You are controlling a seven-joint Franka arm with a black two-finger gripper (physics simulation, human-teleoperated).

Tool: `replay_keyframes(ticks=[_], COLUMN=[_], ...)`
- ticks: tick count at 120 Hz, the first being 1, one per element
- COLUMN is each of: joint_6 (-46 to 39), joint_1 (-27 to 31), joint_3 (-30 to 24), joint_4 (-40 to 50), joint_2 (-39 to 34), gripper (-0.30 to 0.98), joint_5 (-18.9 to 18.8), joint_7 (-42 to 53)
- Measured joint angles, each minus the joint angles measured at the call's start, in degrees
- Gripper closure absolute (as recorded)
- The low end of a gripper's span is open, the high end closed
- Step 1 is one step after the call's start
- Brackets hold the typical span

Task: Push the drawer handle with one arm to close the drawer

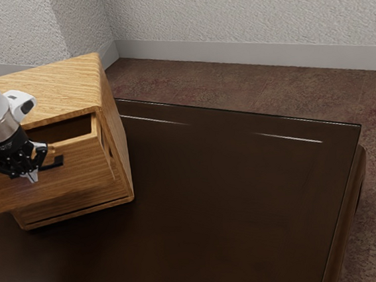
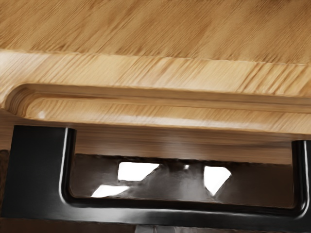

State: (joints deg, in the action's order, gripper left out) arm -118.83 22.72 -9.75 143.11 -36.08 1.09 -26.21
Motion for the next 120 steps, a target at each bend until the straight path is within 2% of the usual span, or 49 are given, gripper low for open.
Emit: replay_keyframes(ticks=[24, 80, 120], joint_6=[-1.16, -3.24, -3.86], joint_1=[0.04, 1.67, -0.68], joint_3=[0.68, 2.02, 2.81], joint_4=[-5.20, -13.95, -14.85], joint_2=[8.85, 19.90, 19.94], gripper=[0.79, 0.79, 0.78], joint_5=[-1.52, -4.60, -5.36], joint_7=[-0.46, -1.83, -2.48])
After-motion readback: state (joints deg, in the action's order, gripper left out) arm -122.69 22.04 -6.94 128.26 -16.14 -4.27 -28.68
